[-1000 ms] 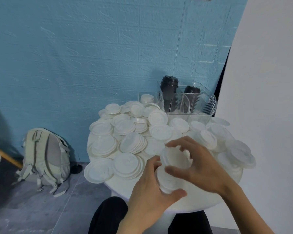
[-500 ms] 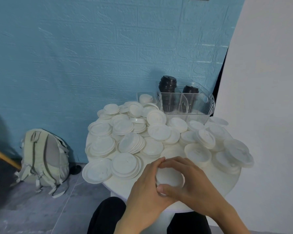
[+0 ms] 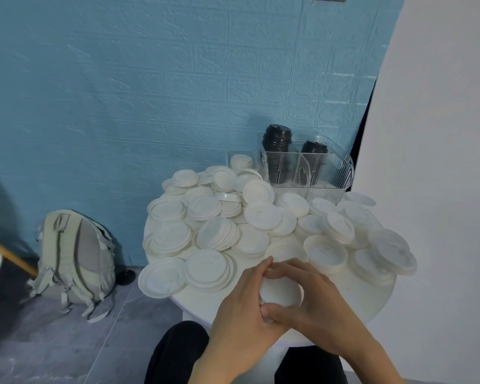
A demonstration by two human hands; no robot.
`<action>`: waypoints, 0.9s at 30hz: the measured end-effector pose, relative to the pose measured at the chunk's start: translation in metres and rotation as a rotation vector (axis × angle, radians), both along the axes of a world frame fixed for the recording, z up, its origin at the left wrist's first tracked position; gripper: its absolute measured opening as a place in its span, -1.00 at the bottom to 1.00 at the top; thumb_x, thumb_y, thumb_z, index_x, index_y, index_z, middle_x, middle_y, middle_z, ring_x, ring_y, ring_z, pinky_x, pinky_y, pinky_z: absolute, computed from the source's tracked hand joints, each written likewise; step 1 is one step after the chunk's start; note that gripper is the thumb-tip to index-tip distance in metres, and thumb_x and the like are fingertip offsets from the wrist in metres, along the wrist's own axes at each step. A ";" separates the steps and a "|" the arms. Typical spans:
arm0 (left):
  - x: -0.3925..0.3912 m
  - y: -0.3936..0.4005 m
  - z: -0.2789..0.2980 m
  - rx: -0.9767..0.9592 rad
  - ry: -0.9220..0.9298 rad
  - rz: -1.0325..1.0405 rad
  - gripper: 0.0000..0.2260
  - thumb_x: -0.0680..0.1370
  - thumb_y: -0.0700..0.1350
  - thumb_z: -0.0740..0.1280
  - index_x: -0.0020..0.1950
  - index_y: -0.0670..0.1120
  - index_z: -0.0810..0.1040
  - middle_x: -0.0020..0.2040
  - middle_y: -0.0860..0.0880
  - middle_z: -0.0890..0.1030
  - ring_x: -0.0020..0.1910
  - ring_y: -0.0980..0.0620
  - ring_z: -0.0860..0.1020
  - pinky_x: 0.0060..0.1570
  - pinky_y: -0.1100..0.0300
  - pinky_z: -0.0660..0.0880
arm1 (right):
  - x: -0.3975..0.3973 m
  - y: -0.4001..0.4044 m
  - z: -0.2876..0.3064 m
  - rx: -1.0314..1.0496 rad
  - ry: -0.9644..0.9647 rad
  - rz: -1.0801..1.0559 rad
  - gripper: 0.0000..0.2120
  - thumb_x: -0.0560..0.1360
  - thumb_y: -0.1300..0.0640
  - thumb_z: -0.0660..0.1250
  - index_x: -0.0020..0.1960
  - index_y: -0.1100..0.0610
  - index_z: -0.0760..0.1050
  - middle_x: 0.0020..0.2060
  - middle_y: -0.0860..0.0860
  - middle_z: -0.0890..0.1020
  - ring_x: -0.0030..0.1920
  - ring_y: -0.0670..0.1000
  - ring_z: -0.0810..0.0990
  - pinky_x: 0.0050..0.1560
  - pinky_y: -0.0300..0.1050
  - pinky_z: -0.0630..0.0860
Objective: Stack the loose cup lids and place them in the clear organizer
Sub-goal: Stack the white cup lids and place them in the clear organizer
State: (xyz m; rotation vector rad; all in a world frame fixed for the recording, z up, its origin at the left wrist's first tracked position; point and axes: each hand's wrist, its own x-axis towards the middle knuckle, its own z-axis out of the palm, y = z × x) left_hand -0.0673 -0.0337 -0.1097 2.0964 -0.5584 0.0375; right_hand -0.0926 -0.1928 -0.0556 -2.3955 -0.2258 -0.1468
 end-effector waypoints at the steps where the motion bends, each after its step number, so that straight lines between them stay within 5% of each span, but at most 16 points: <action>1: 0.000 0.000 0.000 -0.003 0.003 -0.005 -0.19 0.44 0.19 0.48 0.56 0.35 0.09 0.39 0.52 0.27 0.19 0.59 0.35 0.18 0.50 0.38 | 0.000 0.000 0.001 -0.005 0.000 -0.002 -0.56 0.29 -0.16 0.57 0.13 -0.25 0.56 0.15 -0.40 0.52 0.22 -0.27 0.48 0.20 -0.31 0.39; 13: -0.008 0.002 0.009 -0.056 -0.033 -0.029 -0.19 0.40 0.26 0.47 0.44 0.52 -0.02 0.44 0.53 0.17 0.30 0.55 0.33 0.17 0.49 0.39 | -0.005 0.007 -0.008 0.048 -0.041 -0.061 -0.60 0.31 -0.06 0.57 0.10 -0.25 0.55 0.17 -0.44 0.53 0.24 -0.31 0.47 0.13 -0.38 0.36; 18: -0.023 0.012 0.022 0.024 -0.169 0.045 -0.03 0.27 0.46 0.33 0.45 0.58 -0.28 0.53 0.51 -0.07 0.43 0.61 0.02 0.28 0.57 0.24 | -0.004 0.004 -0.018 0.061 -0.089 -0.061 -0.59 0.33 -0.14 0.59 0.13 -0.24 0.56 0.24 -0.47 0.49 0.32 -0.30 0.43 0.24 -0.37 0.35; 20: -0.032 0.030 0.029 0.014 -0.208 0.065 -0.09 0.32 0.43 0.38 0.50 0.55 -0.13 0.55 0.47 0.04 0.49 0.53 0.07 0.31 0.55 0.23 | -0.005 0.005 -0.021 0.067 -0.120 -0.059 -0.57 0.30 -0.24 0.54 0.13 -0.24 0.55 0.26 -0.48 0.46 0.32 -0.31 0.42 0.21 -0.49 0.29; 23: -0.034 0.075 0.030 -0.178 -0.343 0.235 -0.42 0.40 0.22 0.48 0.42 0.30 0.45 0.41 0.26 0.48 0.44 0.21 0.42 0.30 0.45 0.34 | -0.007 0.009 -0.025 0.109 -0.164 -0.067 -0.52 0.26 -0.36 0.42 0.14 -0.24 0.54 0.28 -0.47 0.45 0.32 -0.29 0.42 0.21 -0.54 0.26; 27: -0.017 0.125 0.015 -0.242 -0.351 0.553 -0.42 0.38 0.18 0.61 0.34 0.11 0.52 0.31 0.11 0.50 0.34 0.14 0.44 0.33 0.03 0.41 | -0.008 0.011 -0.032 0.183 -0.186 -0.080 -0.51 0.26 -0.34 0.45 0.14 -0.28 0.50 0.28 -0.39 0.50 0.32 -0.23 0.46 0.22 -0.50 0.30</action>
